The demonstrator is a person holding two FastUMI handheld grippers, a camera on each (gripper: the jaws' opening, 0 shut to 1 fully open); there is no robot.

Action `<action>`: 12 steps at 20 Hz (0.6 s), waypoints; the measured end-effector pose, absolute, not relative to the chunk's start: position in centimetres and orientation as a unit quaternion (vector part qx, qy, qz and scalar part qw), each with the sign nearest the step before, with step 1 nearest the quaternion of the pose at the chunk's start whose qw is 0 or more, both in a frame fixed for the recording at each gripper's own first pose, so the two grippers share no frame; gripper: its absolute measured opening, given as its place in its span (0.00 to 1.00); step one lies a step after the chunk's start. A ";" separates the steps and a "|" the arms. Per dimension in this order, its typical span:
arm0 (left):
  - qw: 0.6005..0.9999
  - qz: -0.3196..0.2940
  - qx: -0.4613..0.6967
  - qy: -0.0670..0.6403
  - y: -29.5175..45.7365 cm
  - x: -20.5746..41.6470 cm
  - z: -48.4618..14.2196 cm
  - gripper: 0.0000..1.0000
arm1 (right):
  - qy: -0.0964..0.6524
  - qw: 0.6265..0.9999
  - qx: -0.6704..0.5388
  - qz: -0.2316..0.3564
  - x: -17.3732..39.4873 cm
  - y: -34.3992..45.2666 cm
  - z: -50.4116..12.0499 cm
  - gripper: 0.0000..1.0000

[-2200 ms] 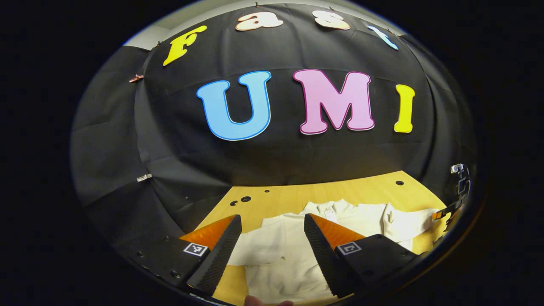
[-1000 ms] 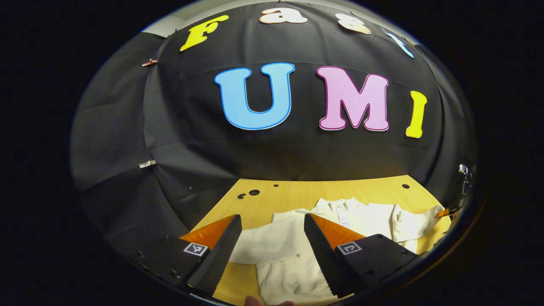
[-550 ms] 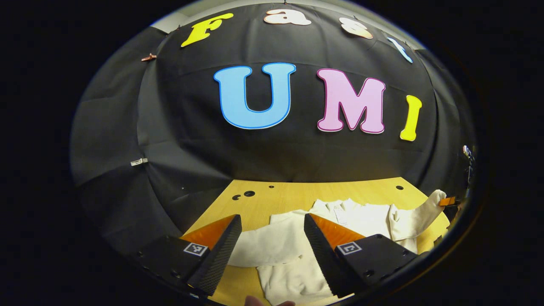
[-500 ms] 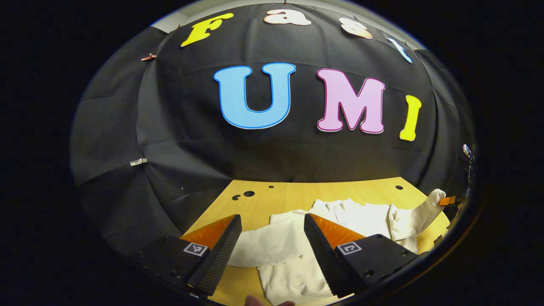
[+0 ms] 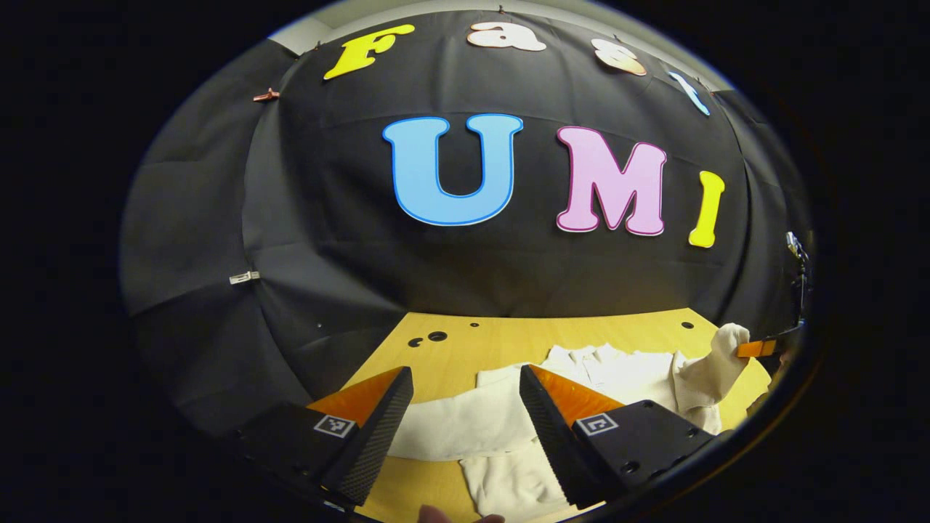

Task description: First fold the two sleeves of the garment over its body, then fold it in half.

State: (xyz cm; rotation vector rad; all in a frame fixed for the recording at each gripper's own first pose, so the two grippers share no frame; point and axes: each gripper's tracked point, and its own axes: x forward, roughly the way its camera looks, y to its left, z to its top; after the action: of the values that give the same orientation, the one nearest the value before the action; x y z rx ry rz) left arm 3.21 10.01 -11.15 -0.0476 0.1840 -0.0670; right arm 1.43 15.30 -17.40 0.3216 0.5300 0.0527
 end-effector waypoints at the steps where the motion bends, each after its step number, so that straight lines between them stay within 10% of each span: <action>1: 0.995 -0.029 -0.025 0.092 10.6 3.2 -11.2 0.94 | 0.262 0.952 0.155 0.037 1.8 16.7 -17.3 0.09; 12: 0.992 0.021 -0.040 0.115 17.8 4.2 -14.3 0.95 | 0.302 0.935 0.123 0.137 4.7 31.9 -19.4 0.09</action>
State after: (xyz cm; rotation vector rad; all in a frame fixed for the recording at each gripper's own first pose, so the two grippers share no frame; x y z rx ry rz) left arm 4.16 17.84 -14.29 -0.0808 0.2315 0.0418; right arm 4.66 31.89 -19.43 0.2522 0.6183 0.2810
